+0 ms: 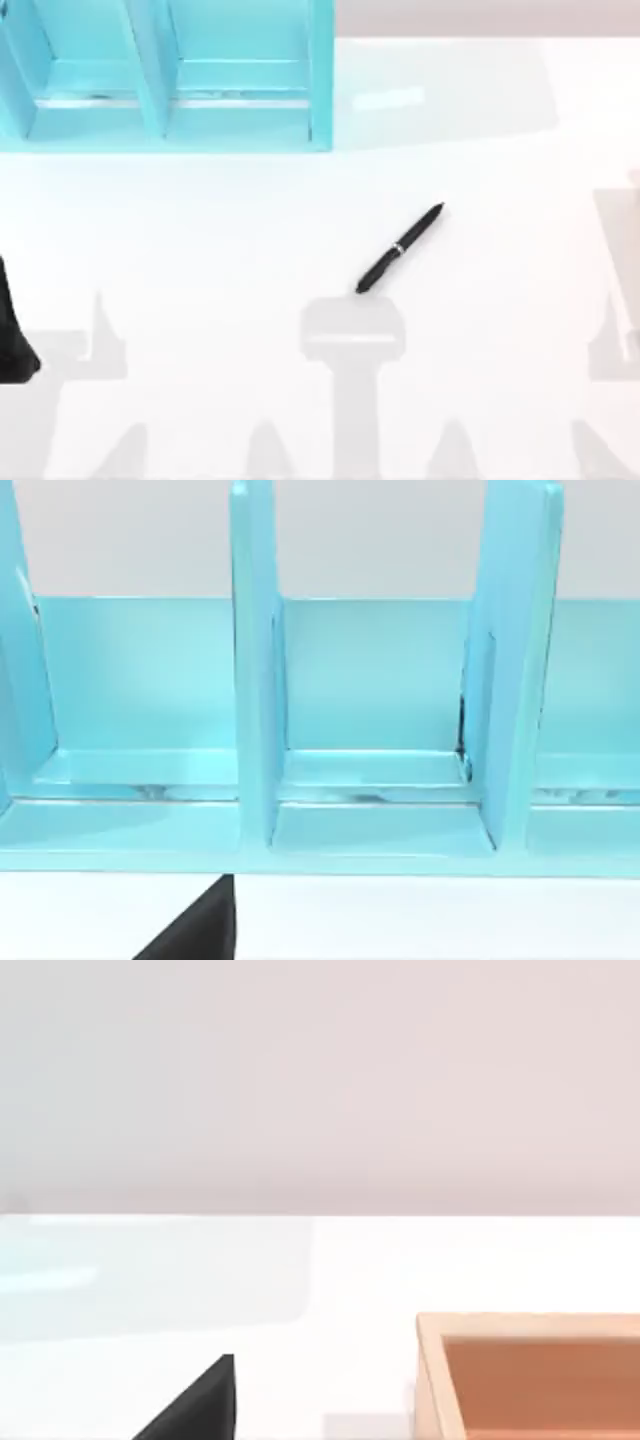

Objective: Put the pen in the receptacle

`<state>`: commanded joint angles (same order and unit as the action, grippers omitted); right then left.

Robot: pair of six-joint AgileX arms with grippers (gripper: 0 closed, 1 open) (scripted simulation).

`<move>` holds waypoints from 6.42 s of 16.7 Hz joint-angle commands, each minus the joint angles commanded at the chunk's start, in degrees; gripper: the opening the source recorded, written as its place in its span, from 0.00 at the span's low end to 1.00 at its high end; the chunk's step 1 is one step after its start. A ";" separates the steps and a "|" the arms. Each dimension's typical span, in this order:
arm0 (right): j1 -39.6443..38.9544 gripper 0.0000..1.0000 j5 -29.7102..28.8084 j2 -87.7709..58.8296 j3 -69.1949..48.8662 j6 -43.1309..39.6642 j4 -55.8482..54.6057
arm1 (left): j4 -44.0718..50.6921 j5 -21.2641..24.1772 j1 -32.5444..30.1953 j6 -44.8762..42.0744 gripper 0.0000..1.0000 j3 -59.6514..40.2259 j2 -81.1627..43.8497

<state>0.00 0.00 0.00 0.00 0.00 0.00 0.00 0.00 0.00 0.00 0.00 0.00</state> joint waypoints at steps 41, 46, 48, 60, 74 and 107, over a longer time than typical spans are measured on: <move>-24.62 1.00 11.76 -118.70 -72.82 69.17 15.67 | 0.00 0.00 0.00 0.00 1.00 0.00 0.00; -25.92 1.00 11.05 -126.56 -75.17 70.39 9.91 | 0.00 0.00 0.00 0.00 1.00 0.00 0.00; -25.93 1.00 11.04 -126.63 -75.19 70.40 9.85 | 0.00 0.00 0.00 0.00 1.00 0.00 0.00; -25.93 0.25 11.04 -126.63 -75.19 70.40 9.85 | 0.00 0.00 0.00 0.00 1.00 0.00 0.00; -25.11 0.00 10.33 -121.31 -75.66 68.35 16.59 | 0.00 0.00 0.00 0.00 1.00 0.00 0.00; 43.39 0.00 18.17 -91.20 -65.64 49.31 42.31 | 0.00 0.00 0.00 0.00 1.00 0.00 0.00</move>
<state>43.39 18.17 -91.20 -65.64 49.31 42.31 0.00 0.00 0.00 0.00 0.00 0.00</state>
